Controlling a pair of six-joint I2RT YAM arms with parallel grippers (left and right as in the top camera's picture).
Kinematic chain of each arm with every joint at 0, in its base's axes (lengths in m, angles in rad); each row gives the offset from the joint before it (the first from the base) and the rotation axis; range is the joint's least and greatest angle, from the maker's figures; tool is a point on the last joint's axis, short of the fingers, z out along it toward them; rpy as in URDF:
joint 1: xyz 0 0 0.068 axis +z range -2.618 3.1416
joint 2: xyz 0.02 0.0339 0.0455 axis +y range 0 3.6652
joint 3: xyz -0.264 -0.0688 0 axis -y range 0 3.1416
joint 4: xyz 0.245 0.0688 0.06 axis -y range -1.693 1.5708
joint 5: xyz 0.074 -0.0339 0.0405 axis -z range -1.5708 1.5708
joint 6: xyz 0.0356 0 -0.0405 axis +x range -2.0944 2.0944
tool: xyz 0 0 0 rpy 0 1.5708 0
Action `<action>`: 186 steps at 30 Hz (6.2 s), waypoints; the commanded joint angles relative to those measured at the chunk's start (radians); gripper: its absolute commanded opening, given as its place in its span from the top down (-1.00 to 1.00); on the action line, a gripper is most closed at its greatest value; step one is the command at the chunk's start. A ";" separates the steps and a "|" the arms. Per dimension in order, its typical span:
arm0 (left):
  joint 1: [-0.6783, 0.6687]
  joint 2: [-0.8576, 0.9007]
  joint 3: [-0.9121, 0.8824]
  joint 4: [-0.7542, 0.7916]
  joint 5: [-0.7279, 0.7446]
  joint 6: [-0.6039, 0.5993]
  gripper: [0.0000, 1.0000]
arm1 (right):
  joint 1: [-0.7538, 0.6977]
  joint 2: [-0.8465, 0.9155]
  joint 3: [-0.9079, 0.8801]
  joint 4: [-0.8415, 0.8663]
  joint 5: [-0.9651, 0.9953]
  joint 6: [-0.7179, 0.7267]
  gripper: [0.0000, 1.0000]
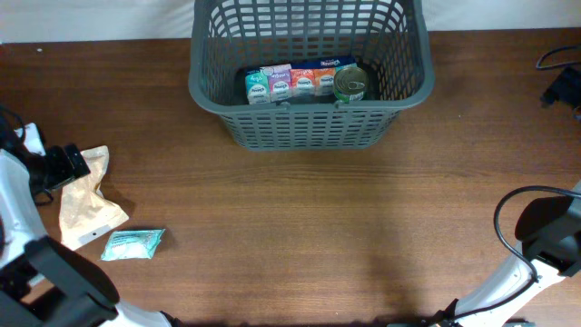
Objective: Pack container
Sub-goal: 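Lower the left gripper and close it on the clear food bag, then carry the food bag with the left gripper and drop it in the basket, then move the left gripper back to the light-blue wipes pack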
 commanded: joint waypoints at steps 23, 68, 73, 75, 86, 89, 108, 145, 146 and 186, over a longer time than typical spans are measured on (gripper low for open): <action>0.002 0.266 -0.005 0.118 0.059 0.167 -0.99 | -0.003 -0.010 -0.005 0.003 -0.003 0.011 -0.98; -0.001 0.401 0.016 0.164 0.149 -0.079 0.96 | -0.003 -0.010 -0.005 0.003 -0.003 0.011 -0.98; -0.001 0.341 0.155 0.094 0.347 -0.079 0.97 | -0.003 -0.010 -0.005 0.003 -0.003 0.011 -0.98; -0.001 0.278 0.310 0.030 0.441 -0.082 0.96 | -0.003 -0.010 -0.005 0.003 -0.003 0.011 -0.98; -0.107 -0.057 0.919 -0.049 0.563 -0.142 0.97 | -0.003 -0.010 -0.005 0.003 -0.003 0.011 -0.98; -0.242 -0.145 0.988 -0.010 0.530 -0.142 0.96 | -0.003 -0.010 -0.005 0.003 -0.003 0.011 -0.98; -0.924 0.132 0.990 0.227 0.111 -0.165 0.96 | -0.003 -0.010 -0.005 0.003 -0.003 0.011 -0.98; -0.957 0.482 0.994 -0.053 0.112 -0.242 -0.30 | -0.003 -0.010 -0.005 0.003 -0.003 0.011 -0.98; -0.953 0.470 1.001 -0.055 0.113 -0.242 -0.30 | -0.003 -0.010 -0.005 0.003 -0.003 0.011 -0.98; -0.871 -0.168 0.803 -0.645 -0.386 -1.110 -0.99 | -0.003 -0.010 -0.005 0.003 -0.003 0.011 -0.98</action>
